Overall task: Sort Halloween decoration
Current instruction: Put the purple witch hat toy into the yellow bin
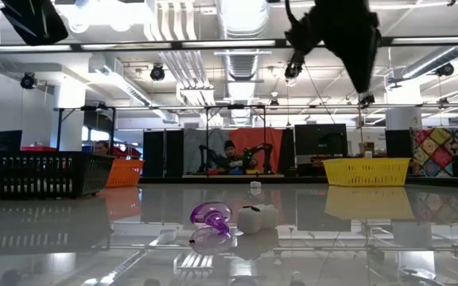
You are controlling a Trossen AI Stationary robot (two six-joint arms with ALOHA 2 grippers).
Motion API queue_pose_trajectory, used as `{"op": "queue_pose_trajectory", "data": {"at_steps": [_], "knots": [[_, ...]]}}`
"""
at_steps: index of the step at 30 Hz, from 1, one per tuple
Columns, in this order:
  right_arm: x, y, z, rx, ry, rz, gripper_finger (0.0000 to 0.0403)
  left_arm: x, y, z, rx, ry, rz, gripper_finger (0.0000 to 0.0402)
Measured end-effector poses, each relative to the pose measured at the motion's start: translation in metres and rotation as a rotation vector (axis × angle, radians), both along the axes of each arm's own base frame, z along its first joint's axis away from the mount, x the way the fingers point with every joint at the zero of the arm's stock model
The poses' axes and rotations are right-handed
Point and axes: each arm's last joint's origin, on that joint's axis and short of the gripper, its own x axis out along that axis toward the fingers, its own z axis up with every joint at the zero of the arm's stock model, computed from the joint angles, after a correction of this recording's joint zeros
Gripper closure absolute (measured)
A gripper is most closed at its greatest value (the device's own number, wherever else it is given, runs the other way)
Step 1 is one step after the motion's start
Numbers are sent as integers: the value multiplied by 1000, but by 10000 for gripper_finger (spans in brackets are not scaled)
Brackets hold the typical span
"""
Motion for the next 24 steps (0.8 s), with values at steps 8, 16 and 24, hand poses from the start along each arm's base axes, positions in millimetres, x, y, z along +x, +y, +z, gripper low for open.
{"op": "queue_pose_trajectory", "data": {"at_steps": [8, 16, 24], "knots": [[-18, 44, -30, -6, 120, -77, 293, 11, -12, -6, 6, 34, -44, 306], [-36, 94, -38, -48, 131, -287, 280, 15, -14, -8, 7, 45, -44, 306], [-48, 143, -47, -24, 9, -448, 281, 16, -15, -7, 1, 26, -44, 306]]}}
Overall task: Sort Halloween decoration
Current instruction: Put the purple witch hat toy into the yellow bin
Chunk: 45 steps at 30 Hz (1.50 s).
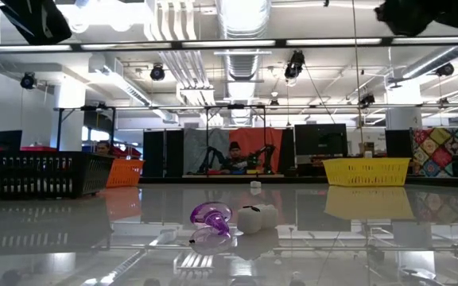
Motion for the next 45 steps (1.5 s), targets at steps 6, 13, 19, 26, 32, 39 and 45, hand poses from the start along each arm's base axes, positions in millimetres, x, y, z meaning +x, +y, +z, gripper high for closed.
{"op": "queue_pose_trajectory", "data": {"at_steps": [6, 13, 19, 26, 32, 39, 45], "knots": [[-18, 22, -14, -52, -11, -142, 279, 0, 0, 0, 0, 0, 0, 306], [-34, 41, -48, -25, -62, -271, 277, 0, 0, 0, -1, -4, -1, 306], [-41, 45, -67, 6, -89, -330, 277, 1, 0, 1, -6, -14, -1, 306], [-45, 42, -75, -8, -79, -352, 277, 1, 0, 1, 3, -18, -13, 306], [-46, 41, -88, 34, -110, -357, 277, 1, 0, 1, 3, -18, -13, 306], [-50, 40, -96, 70, -90, -370, 281, 1, 0, 1, 3, -18, -13, 306], [-55, 42, -99, 81, -68, -342, 320, 1, 0, 1, 3, -17, -13, 306]]}}
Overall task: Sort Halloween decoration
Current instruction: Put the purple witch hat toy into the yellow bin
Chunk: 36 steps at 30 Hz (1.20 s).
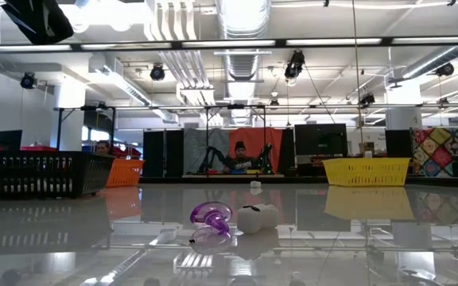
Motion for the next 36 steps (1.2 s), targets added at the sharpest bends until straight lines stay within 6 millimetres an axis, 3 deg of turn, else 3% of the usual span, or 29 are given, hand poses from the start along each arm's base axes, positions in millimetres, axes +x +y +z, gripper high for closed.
{"op": "queue_pose_trajectory", "data": {"at_steps": [8, 16, 28, 36], "knots": [[-2, 0, -2, 8, 15, 7, 390, 0, 0, 0, 2, -1, -3, 306], [1, 4, 5, 22, 12, 12, 394, 0, 0, 0, 7, -3, -10, 306], [10, 11, 33, -36, -30, 10, 394, -7, 4, 5, 21, -48, -5, 306], [14, 1, 42, -144, -47, -12, 394, -13, 7, 9, 31, -83, 10, 306]]}}
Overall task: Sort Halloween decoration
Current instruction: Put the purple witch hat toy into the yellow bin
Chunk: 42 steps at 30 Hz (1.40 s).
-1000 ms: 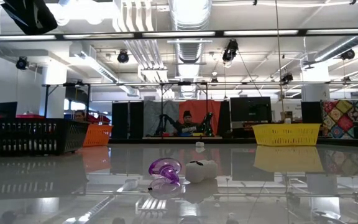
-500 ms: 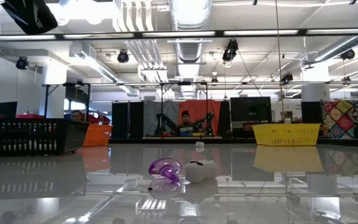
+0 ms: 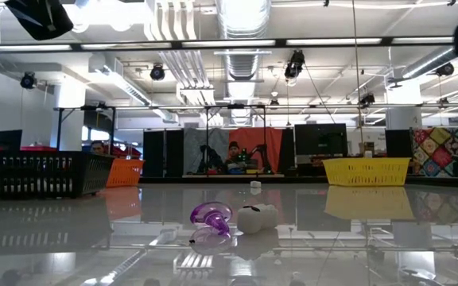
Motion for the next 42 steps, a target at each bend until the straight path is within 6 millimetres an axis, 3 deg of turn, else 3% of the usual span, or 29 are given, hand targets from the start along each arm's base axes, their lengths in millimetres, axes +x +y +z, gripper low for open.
{"op": "queue_pose_trajectory", "data": {"at_steps": [8, 14, 28, 42], "knots": [[6, -35, 13, -78, 9, 2, 394, -5, 4, 4, 56, -50, 28, 306], [7, -75, 28, -123, -24, 27, 394, -8, 6, 5, 73, -68, 32, 306], [-21, -200, 48, -252, -100, -4, 394, -7, 12, 6, 216, -123, 192, 306], [-46, -319, 60, -340, -120, 27, 394, -8, 13, 5, 129, -92, 303, 306]]}}
